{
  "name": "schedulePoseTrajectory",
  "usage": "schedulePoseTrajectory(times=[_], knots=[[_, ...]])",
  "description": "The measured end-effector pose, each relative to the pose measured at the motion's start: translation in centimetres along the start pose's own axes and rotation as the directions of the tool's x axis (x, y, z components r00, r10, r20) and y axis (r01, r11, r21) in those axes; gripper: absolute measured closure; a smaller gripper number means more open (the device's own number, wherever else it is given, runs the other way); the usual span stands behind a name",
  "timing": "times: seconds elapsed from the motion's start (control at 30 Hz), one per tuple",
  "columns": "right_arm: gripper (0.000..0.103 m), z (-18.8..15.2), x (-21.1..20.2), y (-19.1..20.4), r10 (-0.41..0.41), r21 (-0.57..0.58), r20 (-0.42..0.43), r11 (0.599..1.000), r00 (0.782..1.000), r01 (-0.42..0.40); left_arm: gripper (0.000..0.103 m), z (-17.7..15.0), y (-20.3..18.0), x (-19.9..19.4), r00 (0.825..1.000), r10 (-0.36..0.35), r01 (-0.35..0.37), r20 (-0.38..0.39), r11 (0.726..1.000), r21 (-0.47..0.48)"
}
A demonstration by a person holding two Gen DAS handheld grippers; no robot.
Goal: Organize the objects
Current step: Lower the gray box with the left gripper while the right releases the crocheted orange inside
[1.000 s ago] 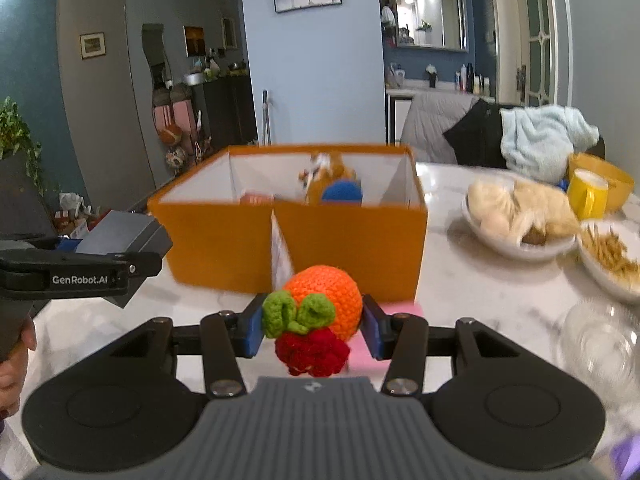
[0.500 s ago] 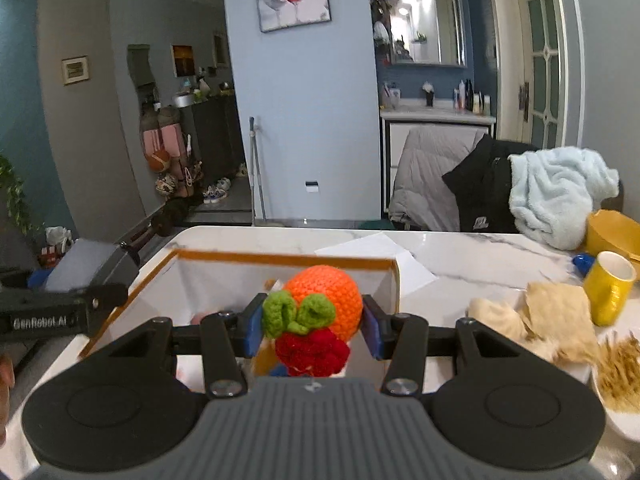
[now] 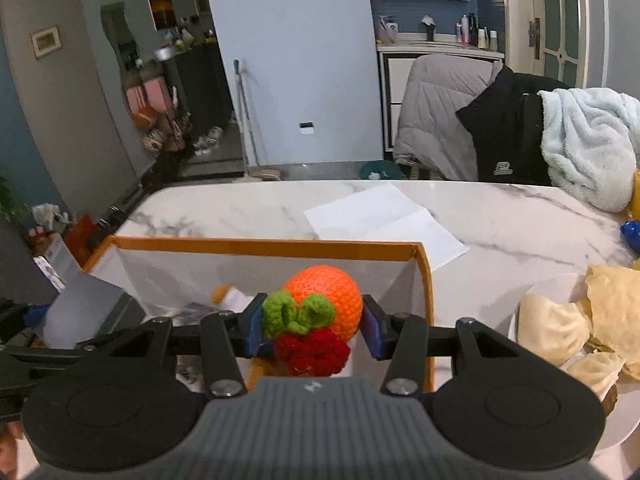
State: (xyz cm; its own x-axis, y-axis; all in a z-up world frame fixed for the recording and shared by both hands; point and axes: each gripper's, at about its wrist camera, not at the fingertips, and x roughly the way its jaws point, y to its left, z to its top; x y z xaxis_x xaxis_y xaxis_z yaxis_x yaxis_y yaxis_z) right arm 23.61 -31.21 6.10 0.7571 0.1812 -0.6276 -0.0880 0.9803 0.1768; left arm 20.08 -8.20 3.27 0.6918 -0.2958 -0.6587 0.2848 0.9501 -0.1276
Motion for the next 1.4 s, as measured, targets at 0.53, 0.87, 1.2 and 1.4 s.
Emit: schedulePoseTrajectory(times=[0.53,0.87,1.2,1.4], knots=[[0.052,0.7,3.9,0.6,-0.068,-0.078,-0.15,0.995,0.986,0.057,0.015,1.3,-1.2,2.0,0.99,0.034,-0.029,-0.14,0.999,0.037],[0.056,0.1,5.4,2.6,-0.164,-0.272,-0.193,0.956,0.967,0.108,0.014,1.3,-1.2,2.3,0.988,0.046,-0.04,-0.15,0.998,0.049],[0.058,0.3,5.2,2.4,-0.151,-0.214,-0.216,0.971,0.965,0.104,0.014,1.3,-1.6,2.4,0.986,0.053,-0.044,-0.157,0.997,0.059],[0.055,0.2,5.1,2.8,-0.158,-0.227,-0.208,0.968,0.965,0.109,0.014,1.1,-1.8,2.6,0.985,0.046,-0.034,-0.167,0.997,0.073]])
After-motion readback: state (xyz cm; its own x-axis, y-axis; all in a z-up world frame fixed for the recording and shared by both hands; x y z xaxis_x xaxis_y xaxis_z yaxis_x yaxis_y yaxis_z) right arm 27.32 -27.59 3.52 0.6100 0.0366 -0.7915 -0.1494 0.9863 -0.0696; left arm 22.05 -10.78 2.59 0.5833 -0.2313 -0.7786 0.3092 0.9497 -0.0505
